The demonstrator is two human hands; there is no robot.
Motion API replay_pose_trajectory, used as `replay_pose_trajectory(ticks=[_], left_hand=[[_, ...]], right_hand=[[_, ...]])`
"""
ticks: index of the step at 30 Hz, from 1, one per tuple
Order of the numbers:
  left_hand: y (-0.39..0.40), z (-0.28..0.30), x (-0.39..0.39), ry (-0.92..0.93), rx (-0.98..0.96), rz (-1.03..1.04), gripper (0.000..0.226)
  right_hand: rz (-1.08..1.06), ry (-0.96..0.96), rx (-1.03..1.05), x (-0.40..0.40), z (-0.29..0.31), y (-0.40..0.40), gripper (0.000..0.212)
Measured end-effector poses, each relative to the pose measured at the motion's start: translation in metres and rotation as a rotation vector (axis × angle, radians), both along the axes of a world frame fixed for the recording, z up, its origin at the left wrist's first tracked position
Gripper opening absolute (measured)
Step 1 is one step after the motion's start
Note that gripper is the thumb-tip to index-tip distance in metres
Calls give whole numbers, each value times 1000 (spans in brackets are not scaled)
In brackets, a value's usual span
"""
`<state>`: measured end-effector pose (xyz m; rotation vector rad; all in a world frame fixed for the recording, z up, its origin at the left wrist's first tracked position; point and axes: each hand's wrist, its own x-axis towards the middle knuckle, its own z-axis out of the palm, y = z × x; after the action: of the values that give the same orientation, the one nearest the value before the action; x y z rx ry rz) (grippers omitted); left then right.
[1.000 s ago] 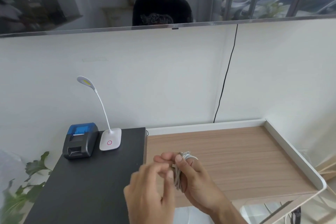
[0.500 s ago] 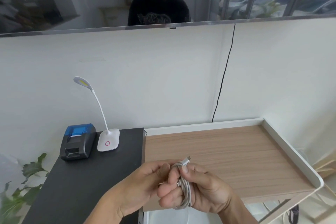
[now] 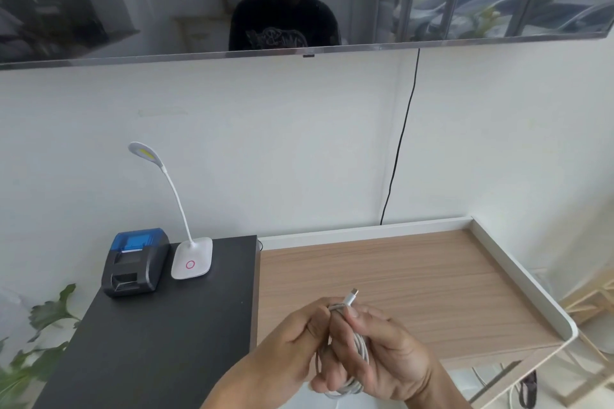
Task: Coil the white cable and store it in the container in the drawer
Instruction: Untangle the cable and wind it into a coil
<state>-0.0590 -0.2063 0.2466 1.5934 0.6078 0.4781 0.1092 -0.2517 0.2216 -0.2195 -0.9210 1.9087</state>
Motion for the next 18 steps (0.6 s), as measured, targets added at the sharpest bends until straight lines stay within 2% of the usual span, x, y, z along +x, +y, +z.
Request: replay_pose_trajectory(ticks=[4, 8, 11, 13, 15, 17, 18], left_hand=[[-12, -5, 10, 89, 210, 246, 27], [-24, -9, 15, 131, 357, 403, 25], [-24, -13, 20, 124, 367, 485, 27], [-23, -14, 20, 131, 381, 512, 26], [-23, -12, 19, 156, 505, 523, 21], [-21, -8, 16, 152, 573, 551, 32], [-20, -6, 14, 149, 600, 567, 38]], right_hand=[[-27, 2, 21, 4, -3, -4, 34], [-62, -91, -60, 8, 0, -7, 37], [-110, -188, -125, 10, 5, -8, 38], [-144, -283, -127, 12, 7, -9, 45], [-179, -379, -98, 13, 9, -11, 51], [-311, -507, -88, 16, 4, -14, 55], [-412, -602, -77, 17, 1, -15, 64]])
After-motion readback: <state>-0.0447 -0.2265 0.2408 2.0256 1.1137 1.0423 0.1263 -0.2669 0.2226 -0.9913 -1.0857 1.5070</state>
